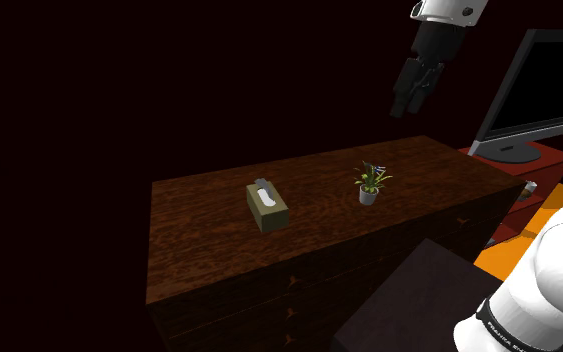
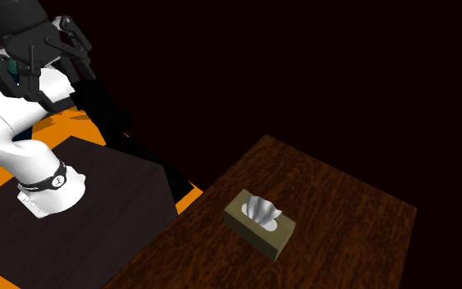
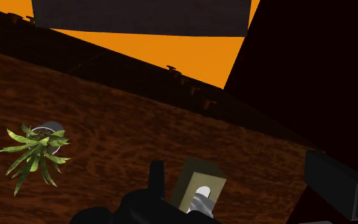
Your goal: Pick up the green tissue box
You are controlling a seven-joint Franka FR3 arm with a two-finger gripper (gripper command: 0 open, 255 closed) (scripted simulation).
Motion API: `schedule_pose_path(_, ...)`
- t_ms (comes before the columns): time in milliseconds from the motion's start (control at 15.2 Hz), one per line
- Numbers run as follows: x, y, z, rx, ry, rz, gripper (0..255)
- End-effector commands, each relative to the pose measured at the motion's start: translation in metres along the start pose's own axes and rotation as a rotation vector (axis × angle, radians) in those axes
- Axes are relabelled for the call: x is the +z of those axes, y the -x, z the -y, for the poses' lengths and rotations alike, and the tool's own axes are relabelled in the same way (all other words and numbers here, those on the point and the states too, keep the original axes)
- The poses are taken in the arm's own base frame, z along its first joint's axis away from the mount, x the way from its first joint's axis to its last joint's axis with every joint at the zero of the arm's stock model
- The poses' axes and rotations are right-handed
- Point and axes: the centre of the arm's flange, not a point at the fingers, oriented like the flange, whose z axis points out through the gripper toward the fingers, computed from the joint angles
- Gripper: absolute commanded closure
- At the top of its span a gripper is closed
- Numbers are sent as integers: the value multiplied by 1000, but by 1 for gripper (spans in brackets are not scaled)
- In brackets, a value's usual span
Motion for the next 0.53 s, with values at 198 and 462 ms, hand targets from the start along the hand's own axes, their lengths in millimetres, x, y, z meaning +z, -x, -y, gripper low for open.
schedule_pose_path(198, 24, -33, 7, -52, 39, 14, 0)
schedule_pose_path(462, 58, -77, 17, -121, 90, 34, 0)
